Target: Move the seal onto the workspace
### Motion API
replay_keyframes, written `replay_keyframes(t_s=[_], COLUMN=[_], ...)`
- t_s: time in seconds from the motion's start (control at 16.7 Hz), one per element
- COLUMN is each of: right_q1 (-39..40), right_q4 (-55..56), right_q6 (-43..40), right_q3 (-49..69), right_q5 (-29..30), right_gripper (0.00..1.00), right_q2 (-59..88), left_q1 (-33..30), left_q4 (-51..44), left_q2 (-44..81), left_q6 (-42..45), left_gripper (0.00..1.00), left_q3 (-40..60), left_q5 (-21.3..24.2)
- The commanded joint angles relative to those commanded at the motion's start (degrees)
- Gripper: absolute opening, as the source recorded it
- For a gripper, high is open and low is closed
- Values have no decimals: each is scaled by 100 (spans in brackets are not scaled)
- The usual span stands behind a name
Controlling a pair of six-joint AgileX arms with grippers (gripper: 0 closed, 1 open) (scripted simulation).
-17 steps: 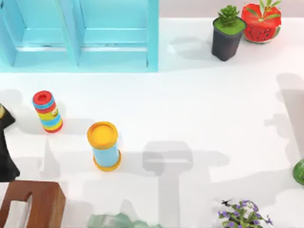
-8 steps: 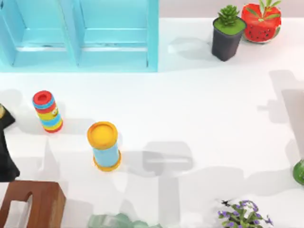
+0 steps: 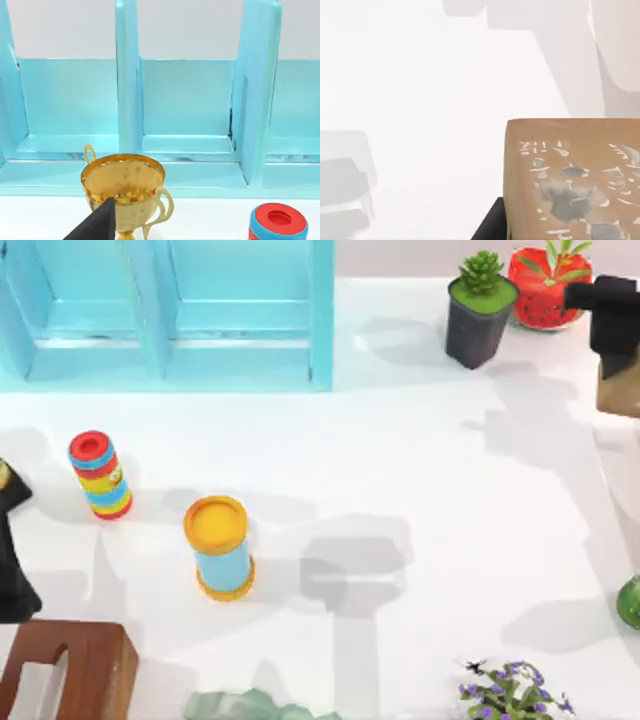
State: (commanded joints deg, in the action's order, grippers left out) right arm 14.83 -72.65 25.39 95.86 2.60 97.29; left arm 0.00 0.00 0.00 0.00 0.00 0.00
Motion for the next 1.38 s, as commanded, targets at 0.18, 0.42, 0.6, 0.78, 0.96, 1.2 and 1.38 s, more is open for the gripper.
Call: replay_keyframes(t_s=[0.18, 0.42, 0.6, 0.78, 0.96, 1.2, 1.38], right_q1=[450, 811, 862, 835, 848, 872, 873], right_q4=[376, 733, 788, 777, 1013, 1646, 1696], right_q6=[82, -42, -81, -66, -71, -67, -66], right_q3=[-10, -195, -241, -238, -412, -823, -869], right_q5=[-91, -218, -241, -239, -242, -236, -239], right_gripper=[0, 0, 0, 0, 0, 0, 0], right_q2=[1035, 1995, 2129, 2122, 2198, 2388, 2410], left_q1=[0, 0, 0, 0, 0, 0, 0], left_q4=[0, 0, 0, 0, 0, 0, 0], left_q2=[0, 0, 0, 0, 0, 0, 0], left_q6=[0, 0, 0, 0, 0, 0, 0], left_gripper=[100, 100, 100, 100, 100, 100, 100], left_q3=[0, 0, 0, 0, 0, 0, 0], left_q5=[0, 0, 0, 0, 0, 0, 0])
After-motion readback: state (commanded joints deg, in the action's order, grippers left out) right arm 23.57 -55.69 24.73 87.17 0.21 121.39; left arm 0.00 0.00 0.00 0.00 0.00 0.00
